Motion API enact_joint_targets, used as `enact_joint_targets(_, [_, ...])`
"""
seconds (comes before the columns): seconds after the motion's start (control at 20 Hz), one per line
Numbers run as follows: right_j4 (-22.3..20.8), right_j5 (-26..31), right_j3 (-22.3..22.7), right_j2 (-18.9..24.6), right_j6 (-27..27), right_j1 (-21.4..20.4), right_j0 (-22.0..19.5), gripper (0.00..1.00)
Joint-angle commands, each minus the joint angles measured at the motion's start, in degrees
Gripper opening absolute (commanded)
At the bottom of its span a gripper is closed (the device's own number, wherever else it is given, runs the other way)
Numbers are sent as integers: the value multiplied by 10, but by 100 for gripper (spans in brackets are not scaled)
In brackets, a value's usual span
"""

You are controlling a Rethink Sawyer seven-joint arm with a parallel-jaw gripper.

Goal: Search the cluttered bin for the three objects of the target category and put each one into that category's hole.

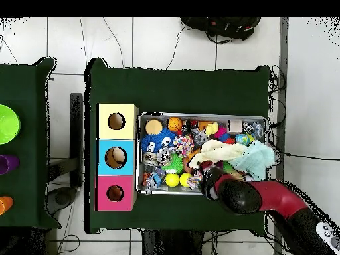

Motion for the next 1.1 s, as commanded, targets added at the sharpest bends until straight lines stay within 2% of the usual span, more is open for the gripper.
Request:
enact_joint_targets(0.05, [-37, -48, 72, -65, 16, -28, 32, 0])
enact_joint_targets(0.4, [-28, -66, 61, -91, 2, -23, 55, 0])
enact_joint_targets(0.7, [-16, -77, 50, -99, -4, -16, 70, 0])
enact_joint_targets(1.0, [-11, -78, 41, -95, -15, -8, 68, 0])
enact_joint_targets(1.05, [-11, -83, 47, -95, -13, -9, 70, 100])
enact_joint_targets(1.1, [-9, -82, 45, -93, -14, -8, 68, 100])
